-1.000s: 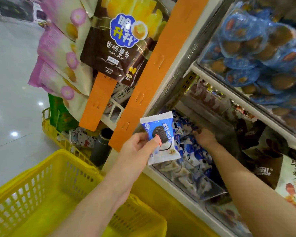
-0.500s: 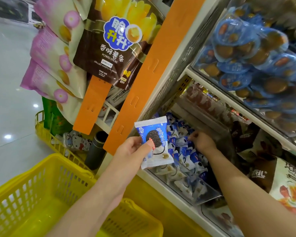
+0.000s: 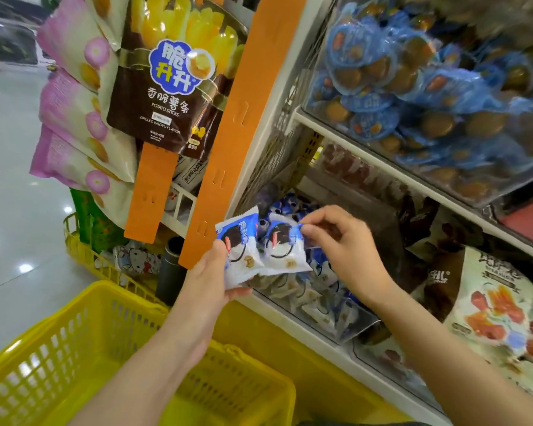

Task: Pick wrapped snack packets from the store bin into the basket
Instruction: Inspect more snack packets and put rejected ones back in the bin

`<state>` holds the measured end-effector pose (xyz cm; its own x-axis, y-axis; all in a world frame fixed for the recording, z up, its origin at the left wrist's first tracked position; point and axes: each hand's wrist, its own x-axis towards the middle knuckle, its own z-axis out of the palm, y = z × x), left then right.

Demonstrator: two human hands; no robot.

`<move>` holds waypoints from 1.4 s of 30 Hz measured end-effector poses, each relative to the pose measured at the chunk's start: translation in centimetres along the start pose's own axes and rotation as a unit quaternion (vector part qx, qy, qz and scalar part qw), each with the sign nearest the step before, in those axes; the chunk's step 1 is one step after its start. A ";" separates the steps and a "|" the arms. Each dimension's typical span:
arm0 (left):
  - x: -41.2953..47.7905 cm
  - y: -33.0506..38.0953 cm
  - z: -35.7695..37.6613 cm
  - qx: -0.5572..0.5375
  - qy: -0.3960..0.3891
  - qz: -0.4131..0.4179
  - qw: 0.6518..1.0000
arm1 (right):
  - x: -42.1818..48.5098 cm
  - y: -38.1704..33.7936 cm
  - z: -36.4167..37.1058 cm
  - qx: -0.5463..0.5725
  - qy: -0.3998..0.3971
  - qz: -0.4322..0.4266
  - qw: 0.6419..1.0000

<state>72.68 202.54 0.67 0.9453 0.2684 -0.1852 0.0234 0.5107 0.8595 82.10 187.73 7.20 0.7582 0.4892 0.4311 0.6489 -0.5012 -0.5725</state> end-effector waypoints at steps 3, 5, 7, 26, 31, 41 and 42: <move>0.1 -0.3 0.0 -0.040 -0.017 -0.037 0.998 | -1.8 -1.4 1.1 0.016 -0.060 -0.018 0.998; -0.1 -0.5 -0.1 -0.077 -0.022 -0.072 0.994 | -2.5 -1.6 1.8 0.015 -0.093 -0.021 0.995; -0.3 -0.5 -0.2 -0.082 -0.029 -0.102 0.991 | -2.7 -1.6 2.1 0.023 -0.123 0.013 0.992; 0.2 -0.8 -0.2 0.139 -0.071 0.045 0.987 | 1.7 2.0 -1.1 0.045 0.098 0.217 0.970; 0.7 -0.4 -0.1 0.130 -0.071 0.051 0.988 | 5.3 7.7 -1.2 -0.147 0.080 0.290 0.942; 1.2 -0.3 -0.6 0.113 -0.057 0.049 0.991 | 6.0 11.6 1.4 -0.180 -0.009 0.332 0.926; 1.2 -0.1 -0.6 0.110 -0.054 0.050 0.991 | 6.2 11.5 1.2 -0.196 -0.029 0.338 0.920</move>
<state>73.65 203.29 0.06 0.9757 0.2128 -0.0517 -0.0132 0.2929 0.9561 94.25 185.87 2.42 0.9997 0.0025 0.0234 0.0115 -0.9184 -0.3956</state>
